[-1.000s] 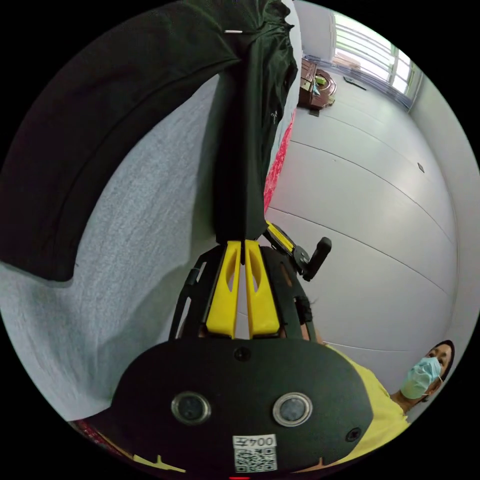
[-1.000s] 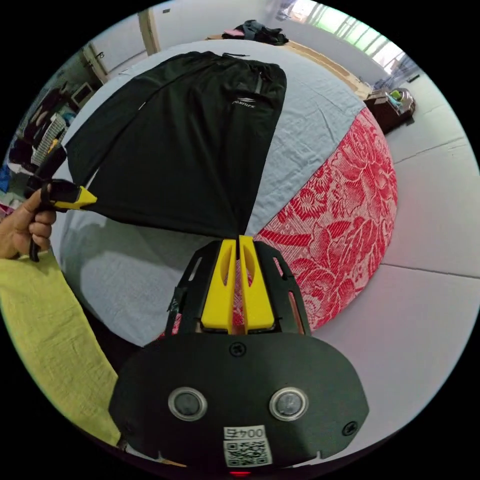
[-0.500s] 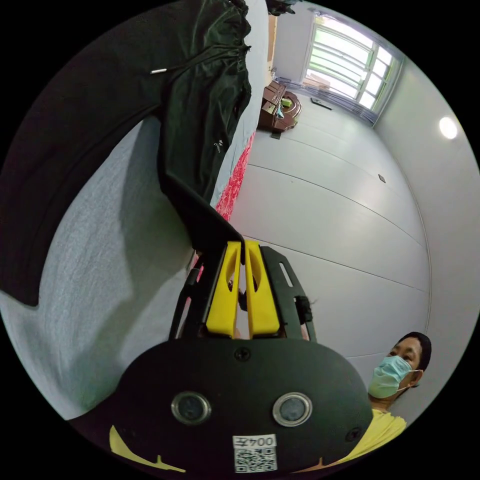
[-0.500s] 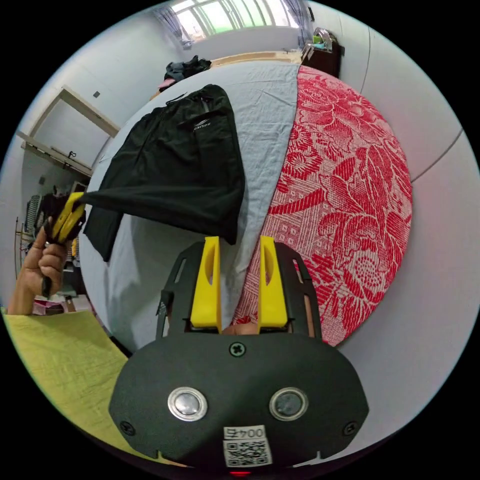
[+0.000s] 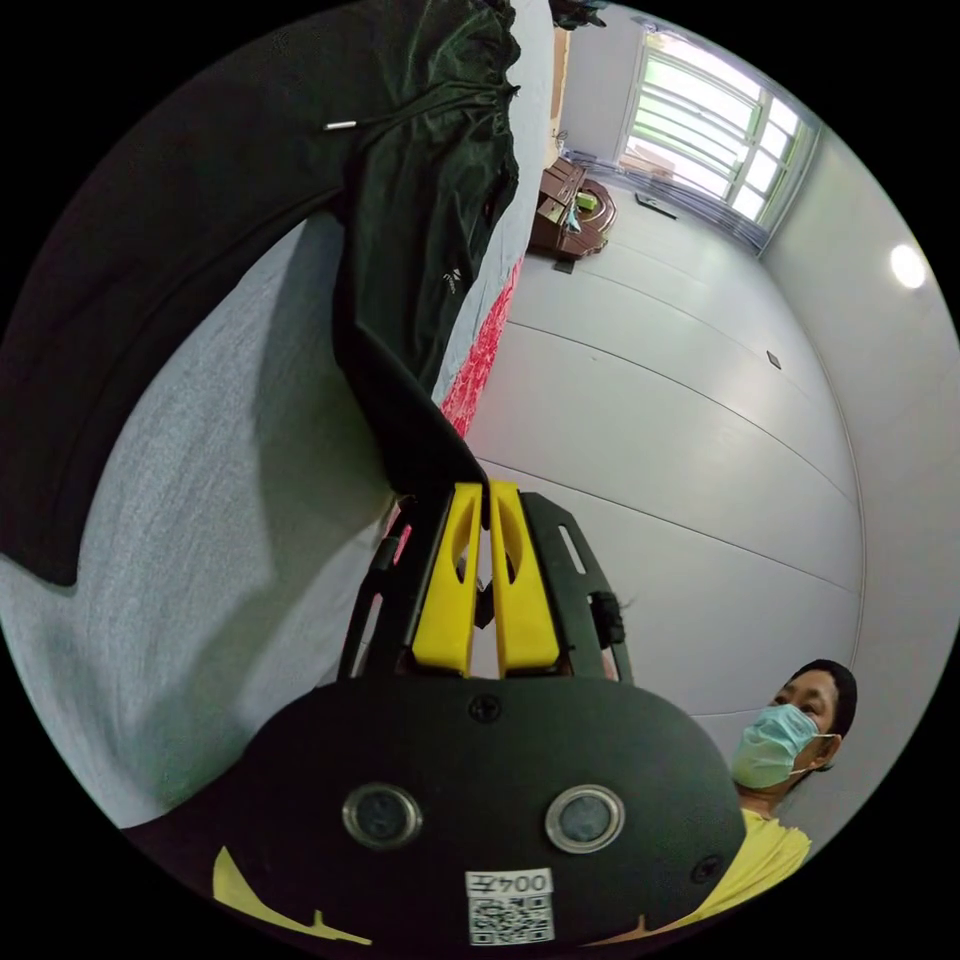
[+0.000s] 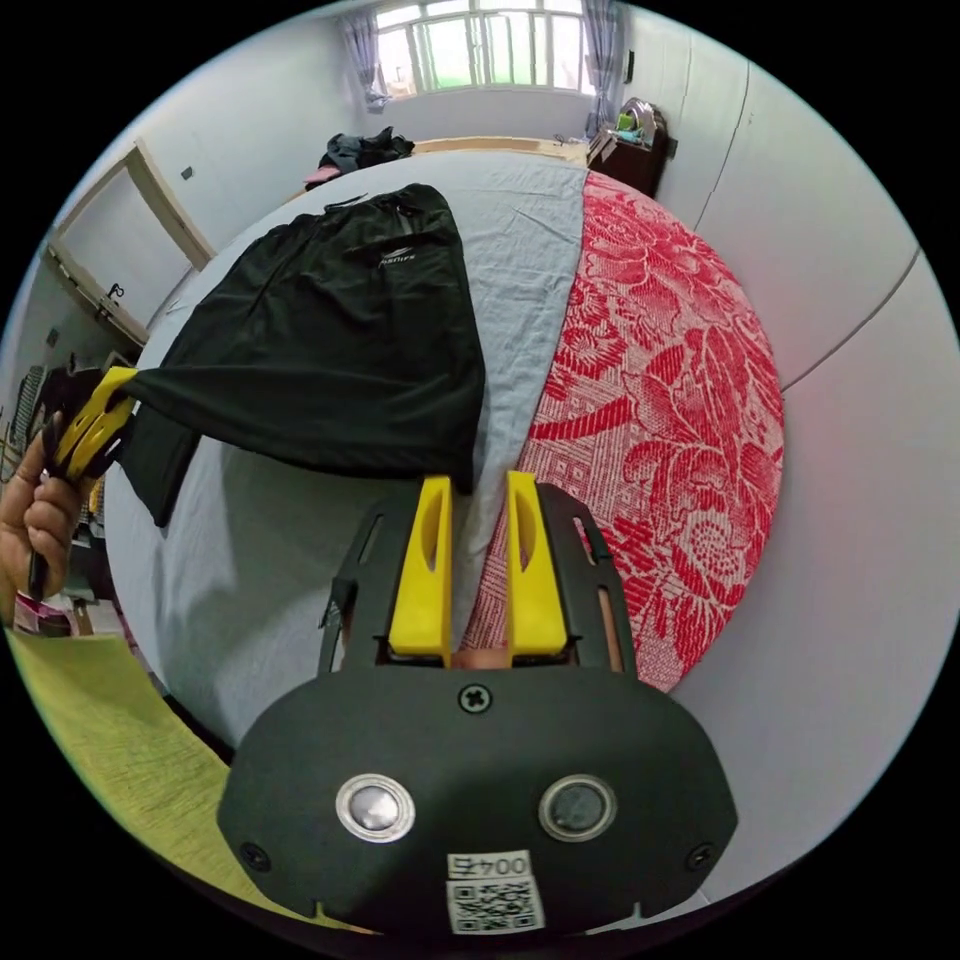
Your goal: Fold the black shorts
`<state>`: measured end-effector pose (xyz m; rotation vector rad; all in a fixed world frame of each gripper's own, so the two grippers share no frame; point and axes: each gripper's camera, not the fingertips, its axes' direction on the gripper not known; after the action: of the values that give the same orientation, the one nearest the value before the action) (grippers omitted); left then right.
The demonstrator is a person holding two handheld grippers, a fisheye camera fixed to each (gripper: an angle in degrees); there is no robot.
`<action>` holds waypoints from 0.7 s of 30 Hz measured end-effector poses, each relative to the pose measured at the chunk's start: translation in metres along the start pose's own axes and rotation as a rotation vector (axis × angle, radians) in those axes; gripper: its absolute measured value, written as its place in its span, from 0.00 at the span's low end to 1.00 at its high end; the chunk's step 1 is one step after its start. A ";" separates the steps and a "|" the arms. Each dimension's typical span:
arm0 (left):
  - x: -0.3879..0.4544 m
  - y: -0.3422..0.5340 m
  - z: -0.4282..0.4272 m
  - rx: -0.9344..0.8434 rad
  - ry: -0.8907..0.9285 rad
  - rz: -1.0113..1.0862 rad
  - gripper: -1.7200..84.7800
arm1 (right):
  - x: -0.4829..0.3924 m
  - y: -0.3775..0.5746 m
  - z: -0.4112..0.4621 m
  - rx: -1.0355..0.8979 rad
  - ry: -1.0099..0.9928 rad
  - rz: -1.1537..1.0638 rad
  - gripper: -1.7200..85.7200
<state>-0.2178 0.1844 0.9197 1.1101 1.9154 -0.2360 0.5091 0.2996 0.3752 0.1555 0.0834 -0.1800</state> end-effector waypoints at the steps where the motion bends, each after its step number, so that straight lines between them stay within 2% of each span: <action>1: -0.001 0.000 -0.001 0.000 0.000 -0.001 0.04 | -0.004 0.002 -0.003 0.018 0.020 -0.009 0.12; 6: -0.006 0.003 -0.005 0.003 0.001 -0.008 0.04 | -0.020 0.004 0.013 -0.011 0.050 -0.081 0.11; 10: -0.008 0.006 -0.007 0.001 -0.014 -0.003 0.04 | -0.023 0.001 0.023 -0.024 0.057 -0.126 0.05; 13: 0.000 0.011 -0.013 0.015 -0.084 0.038 0.04 | -0.030 -0.011 -0.008 -0.040 0.070 -0.242 0.02; 17: 0.003 0.024 -0.009 -0.056 -0.249 0.120 0.04 | -0.029 -0.024 -0.040 -0.095 0.072 -0.383 0.01; 21: -0.044 0.032 0.001 -0.059 -0.226 -0.019 0.04 | -0.026 -0.020 0.010 -0.210 0.063 -0.406 0.01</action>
<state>-0.1828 0.1760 0.9607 0.9830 1.7216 -0.3008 0.4807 0.2834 0.3851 -0.0675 0.1960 -0.5695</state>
